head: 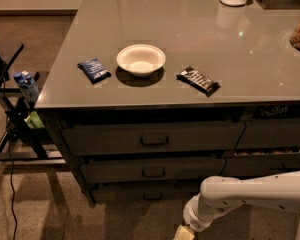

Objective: Open bottom drawer

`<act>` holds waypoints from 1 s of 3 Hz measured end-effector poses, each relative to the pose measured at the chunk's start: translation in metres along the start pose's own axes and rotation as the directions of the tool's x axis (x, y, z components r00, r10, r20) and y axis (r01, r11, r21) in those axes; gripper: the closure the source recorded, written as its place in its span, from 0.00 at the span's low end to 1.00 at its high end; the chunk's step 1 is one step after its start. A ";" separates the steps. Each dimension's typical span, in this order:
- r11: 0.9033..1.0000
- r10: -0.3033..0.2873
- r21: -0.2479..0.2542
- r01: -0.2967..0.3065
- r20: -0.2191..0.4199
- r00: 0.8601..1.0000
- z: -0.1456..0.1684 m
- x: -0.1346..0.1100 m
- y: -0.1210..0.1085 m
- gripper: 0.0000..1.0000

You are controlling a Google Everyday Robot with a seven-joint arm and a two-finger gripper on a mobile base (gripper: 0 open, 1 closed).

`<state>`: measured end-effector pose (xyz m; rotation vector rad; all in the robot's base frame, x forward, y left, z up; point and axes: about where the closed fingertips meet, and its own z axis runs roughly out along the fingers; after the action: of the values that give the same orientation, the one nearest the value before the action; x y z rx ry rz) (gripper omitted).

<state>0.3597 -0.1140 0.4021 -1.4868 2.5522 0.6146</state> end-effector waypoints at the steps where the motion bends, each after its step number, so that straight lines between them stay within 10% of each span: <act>1: 1.000 0.000 0.000 0.000 0.000 1.000 0.000 0.000 0.000 0.00; 3: 0.999 -0.029 -0.027 0.031 0.064 0.997 0.044 0.006 -0.026 0.00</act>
Offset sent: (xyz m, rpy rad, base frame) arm 0.0026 0.0126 -0.0475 0.0855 0.0024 0.0688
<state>0.3741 -0.1123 0.3525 -1.4865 2.4789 0.6845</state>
